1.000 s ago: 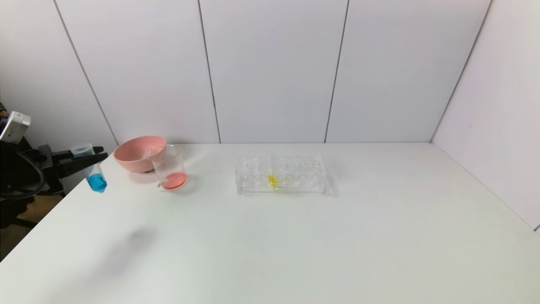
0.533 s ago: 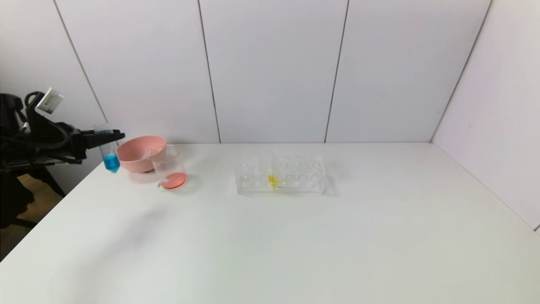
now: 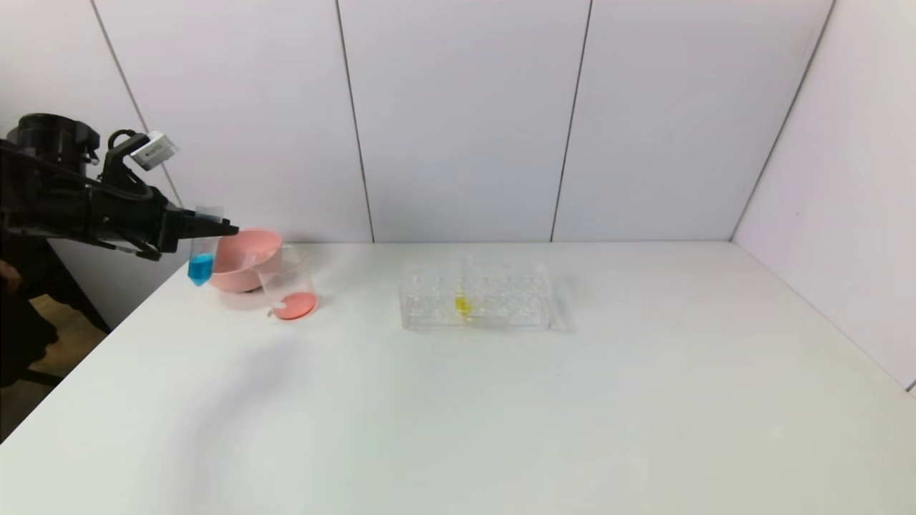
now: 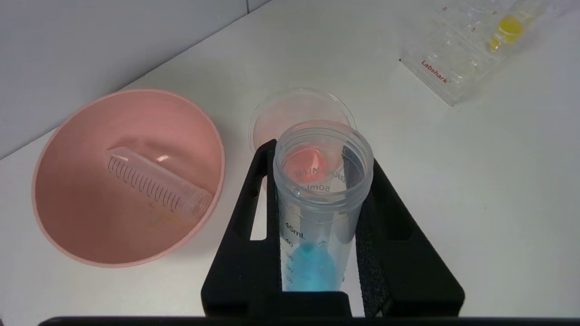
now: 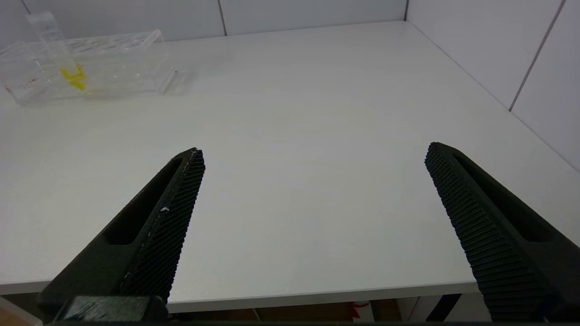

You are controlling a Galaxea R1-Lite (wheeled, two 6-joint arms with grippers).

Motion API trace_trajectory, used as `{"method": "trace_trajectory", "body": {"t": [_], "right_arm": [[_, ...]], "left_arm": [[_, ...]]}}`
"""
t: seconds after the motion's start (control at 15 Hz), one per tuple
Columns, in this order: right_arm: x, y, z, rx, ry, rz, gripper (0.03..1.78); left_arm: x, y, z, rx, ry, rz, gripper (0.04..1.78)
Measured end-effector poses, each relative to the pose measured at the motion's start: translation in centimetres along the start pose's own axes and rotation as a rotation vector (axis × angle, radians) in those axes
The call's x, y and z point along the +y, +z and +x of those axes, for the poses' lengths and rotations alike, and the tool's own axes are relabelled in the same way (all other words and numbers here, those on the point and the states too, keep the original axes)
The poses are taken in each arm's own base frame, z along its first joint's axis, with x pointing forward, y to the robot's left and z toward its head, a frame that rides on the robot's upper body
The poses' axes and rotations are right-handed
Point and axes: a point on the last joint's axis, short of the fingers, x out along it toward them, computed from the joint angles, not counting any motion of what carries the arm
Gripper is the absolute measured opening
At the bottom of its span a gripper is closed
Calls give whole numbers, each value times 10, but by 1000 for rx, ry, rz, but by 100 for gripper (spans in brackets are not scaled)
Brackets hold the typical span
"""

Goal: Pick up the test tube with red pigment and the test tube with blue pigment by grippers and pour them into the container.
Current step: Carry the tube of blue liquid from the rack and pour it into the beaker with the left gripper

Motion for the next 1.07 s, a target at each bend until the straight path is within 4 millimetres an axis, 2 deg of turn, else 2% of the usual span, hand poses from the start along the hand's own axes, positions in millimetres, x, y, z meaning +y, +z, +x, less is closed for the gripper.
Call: {"method": "trace_trajectory", "body": {"t": [0.2, 0.4, 0.8, 1.07], "right_arm": [[0, 0, 0, 0, 0, 0, 177], [0, 0, 0, 0, 0, 0, 177], [0, 0, 0, 0, 0, 0, 177], [0, 0, 0, 0, 0, 0, 177]], "left_arm": [[-6, 20, 0, 80, -8, 48, 47], [-15, 20, 12, 223, -8, 127, 47], [-24, 29, 31, 324, 48, 327, 47], [-26, 33, 36, 366, 95, 397, 47]]}}
